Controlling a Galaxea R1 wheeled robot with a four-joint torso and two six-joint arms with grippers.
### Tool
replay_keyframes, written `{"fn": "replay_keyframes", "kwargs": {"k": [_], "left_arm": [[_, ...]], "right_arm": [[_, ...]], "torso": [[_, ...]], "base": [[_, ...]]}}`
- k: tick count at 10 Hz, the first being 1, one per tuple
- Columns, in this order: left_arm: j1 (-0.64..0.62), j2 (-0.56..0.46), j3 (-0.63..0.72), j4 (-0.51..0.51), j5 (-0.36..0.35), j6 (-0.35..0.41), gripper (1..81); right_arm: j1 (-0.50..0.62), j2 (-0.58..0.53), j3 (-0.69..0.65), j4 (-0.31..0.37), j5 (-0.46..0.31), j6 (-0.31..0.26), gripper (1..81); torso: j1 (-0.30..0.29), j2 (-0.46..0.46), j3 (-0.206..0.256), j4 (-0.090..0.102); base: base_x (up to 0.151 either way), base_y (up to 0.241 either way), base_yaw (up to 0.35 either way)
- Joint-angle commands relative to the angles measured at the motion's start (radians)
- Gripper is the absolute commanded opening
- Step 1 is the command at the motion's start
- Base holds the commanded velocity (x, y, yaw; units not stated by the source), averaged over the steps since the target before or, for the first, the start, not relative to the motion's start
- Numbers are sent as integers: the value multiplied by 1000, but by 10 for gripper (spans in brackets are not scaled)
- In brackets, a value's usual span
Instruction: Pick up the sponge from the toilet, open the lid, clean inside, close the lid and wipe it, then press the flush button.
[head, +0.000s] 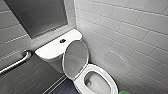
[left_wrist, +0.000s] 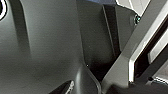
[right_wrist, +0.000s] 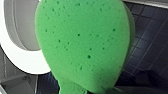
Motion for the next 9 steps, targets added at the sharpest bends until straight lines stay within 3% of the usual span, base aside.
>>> {"fn": "replay_keyframes", "kwargs": {"k": [1,4,7,8,9], "left_arm": [[0,-35,40,6,77,10,811],[-18,-58,65,3,77,4,811],[-40,-72,103,2,80,1,811],[-41,-72,105,2,83,1,811],[-43,-72,102,2,81,1,811]], "right_arm": [[-75,-20,-68,-19,-40,1,10],[-272,79,-206,-20,108,-8,10],[-421,183,-348,-74,242,-58,10],[-457,209,-377,-100,279,-58,10],[-483,230,-403,-115,282,-58,10]], "torso": [[-63,97,0,0],[-124,195,0,0],[-195,306,0,0],[-155,243,0,0],[-172,270,0,0]], "base": [[0,0,0],[0,0,0],[0,0,0],[0,0,0],[0,0,0]]}}
